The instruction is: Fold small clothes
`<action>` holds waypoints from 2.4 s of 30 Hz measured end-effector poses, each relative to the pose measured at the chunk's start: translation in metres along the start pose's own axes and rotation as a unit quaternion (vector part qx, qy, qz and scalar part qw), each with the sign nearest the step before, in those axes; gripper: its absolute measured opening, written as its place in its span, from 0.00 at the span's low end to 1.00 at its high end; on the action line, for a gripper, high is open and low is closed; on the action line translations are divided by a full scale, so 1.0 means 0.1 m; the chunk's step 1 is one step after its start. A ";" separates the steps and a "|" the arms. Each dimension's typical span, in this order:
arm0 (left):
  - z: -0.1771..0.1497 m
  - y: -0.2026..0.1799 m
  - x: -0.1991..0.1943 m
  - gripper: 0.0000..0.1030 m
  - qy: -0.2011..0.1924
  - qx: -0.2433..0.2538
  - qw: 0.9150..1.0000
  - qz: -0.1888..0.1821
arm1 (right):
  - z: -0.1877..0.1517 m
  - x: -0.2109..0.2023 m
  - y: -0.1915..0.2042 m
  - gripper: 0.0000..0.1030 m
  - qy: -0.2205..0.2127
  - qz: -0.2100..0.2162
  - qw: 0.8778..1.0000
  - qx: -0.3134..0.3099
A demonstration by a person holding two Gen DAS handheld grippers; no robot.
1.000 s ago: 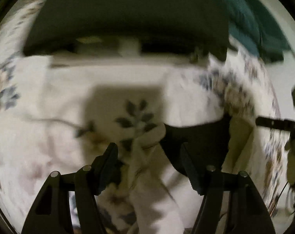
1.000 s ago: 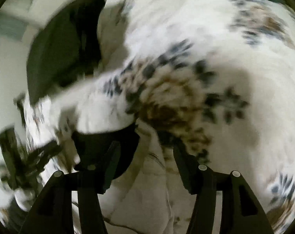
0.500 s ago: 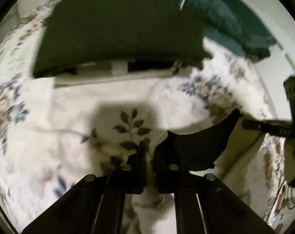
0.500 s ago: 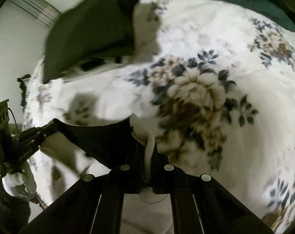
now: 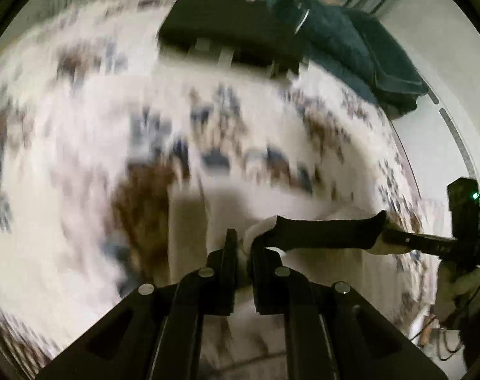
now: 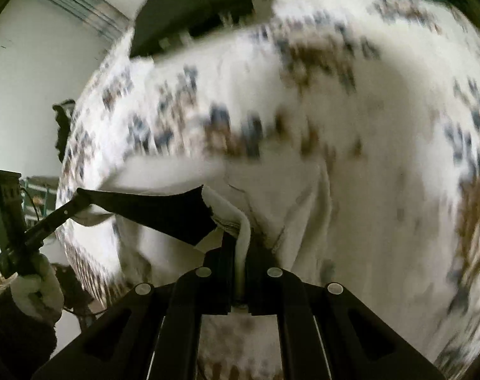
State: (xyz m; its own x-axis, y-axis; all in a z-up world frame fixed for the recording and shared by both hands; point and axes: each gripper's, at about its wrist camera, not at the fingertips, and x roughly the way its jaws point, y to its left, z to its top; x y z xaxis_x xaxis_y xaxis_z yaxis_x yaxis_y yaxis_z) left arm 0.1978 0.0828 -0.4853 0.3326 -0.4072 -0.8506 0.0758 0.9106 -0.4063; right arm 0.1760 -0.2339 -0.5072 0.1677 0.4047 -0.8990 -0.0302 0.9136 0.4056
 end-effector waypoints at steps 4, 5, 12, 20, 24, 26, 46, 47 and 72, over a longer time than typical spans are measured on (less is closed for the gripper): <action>-0.42 0.16 0.04 0.10 0.058 -0.039 0.998 0.000 | -0.44 0.24 -0.17 0.18 0.077 -0.009 0.997 0.024; -0.49 0.18 0.01 0.21 0.063 -0.045 0.997 -0.001 | -0.50 0.28 -0.20 0.30 0.091 -0.013 0.995 0.029; -0.41 0.62 -0.19 0.61 0.045 -0.130 0.990 -0.016 | -0.66 0.07 -0.73 0.55 0.085 0.000 0.988 0.127; 0.45 0.64 0.55 0.60 0.041 -0.161 0.982 -0.086 | -0.19 0.29 -1.30 0.55 -0.012 0.122 0.944 0.307; 0.65 0.49 0.95 0.09 0.062 -0.119 0.989 -0.059 | 0.06 0.57 -1.23 0.37 -0.017 0.122 0.943 0.308; 0.67 0.49 0.94 0.03 0.055 -0.110 0.991 -0.049 | 0.20 0.56 -1.13 0.09 -0.023 0.100 0.952 0.289; 0.34 0.77 0.82 0.19 0.075 -0.164 0.977 -0.115 | 0.11 0.58 -1.03 0.53 0.023 0.101 0.950 0.293; 0.33 0.70 0.85 0.06 0.079 -0.153 0.979 -0.109 | 0.07 0.60 -1.03 0.53 0.024 0.104 0.950 0.294; 0.62 0.85 0.83 0.49 0.052 -0.185 0.973 -0.127 | 0.24 0.66 -1.12 0.49 -0.001 0.114 0.948 0.298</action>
State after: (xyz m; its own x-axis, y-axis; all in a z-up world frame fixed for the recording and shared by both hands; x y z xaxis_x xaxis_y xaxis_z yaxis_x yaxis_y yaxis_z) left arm 0.2901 0.1305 -0.5696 0.2485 -0.6389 -0.7281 -0.2071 0.6992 -0.6843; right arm 0.2138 -0.3109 -0.6083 0.2261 0.5873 -0.7771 0.4963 0.6170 0.6107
